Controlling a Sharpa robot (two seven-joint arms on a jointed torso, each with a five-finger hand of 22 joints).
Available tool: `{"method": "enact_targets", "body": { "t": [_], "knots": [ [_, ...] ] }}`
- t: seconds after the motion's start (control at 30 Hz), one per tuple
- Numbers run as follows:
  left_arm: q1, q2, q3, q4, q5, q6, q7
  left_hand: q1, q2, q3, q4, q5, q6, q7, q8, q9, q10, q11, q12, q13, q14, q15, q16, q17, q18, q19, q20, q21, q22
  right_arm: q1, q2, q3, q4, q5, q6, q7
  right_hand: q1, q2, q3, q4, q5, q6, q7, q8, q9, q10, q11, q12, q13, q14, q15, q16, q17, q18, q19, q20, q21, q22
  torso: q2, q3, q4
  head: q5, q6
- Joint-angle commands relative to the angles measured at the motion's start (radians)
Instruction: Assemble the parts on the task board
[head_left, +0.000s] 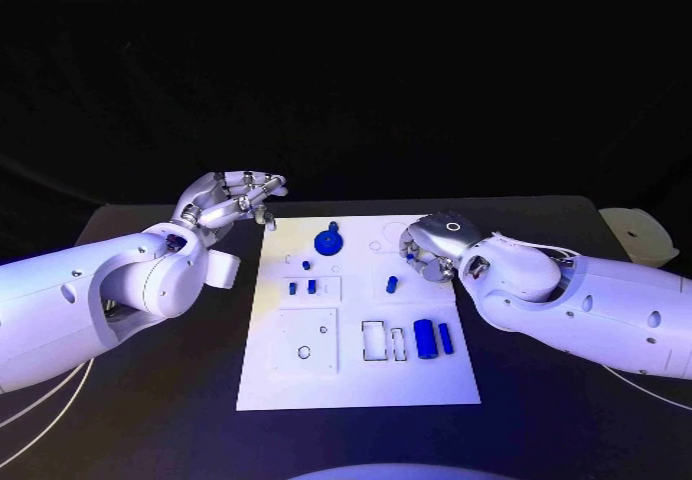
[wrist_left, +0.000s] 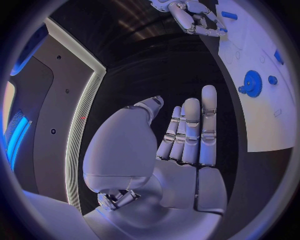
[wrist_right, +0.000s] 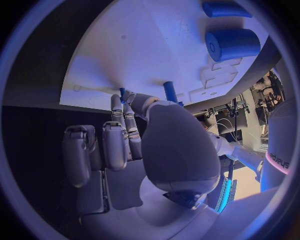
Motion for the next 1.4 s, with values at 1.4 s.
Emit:
{"method": "enact_targets", "body": {
  "t": [1.4],
  "knots": [
    [0.003, 0.035, 0.000, -0.019, 0.009, 0.018, -0.008, 0.011, 0.002, -0.004, -0.004, 0.004, -0.012, 0.002, -0.002, -0.004, -0.021, 0.002, 0.011, -0.003, -0.017, 0.003, 0.000, -0.005, 0.014, 0.003, 0.007, -0.010, -0.005, -0.075, 0.110, 0.007, 0.210, 0.101, -0.088, 0.084, -0.002, 0.007, 0.001, -0.015, 0.017, 0.004, 0.005, 0.003, 0.001, 0.032, -0.027, -0.005, 0.000, 0.047, -0.005, -0.006, 0.003, -0.013, 0.077, -0.007, -0.001, 0.226, -0.001, -0.0035, 0.0030, 0.131, -0.026]
  ]
}}
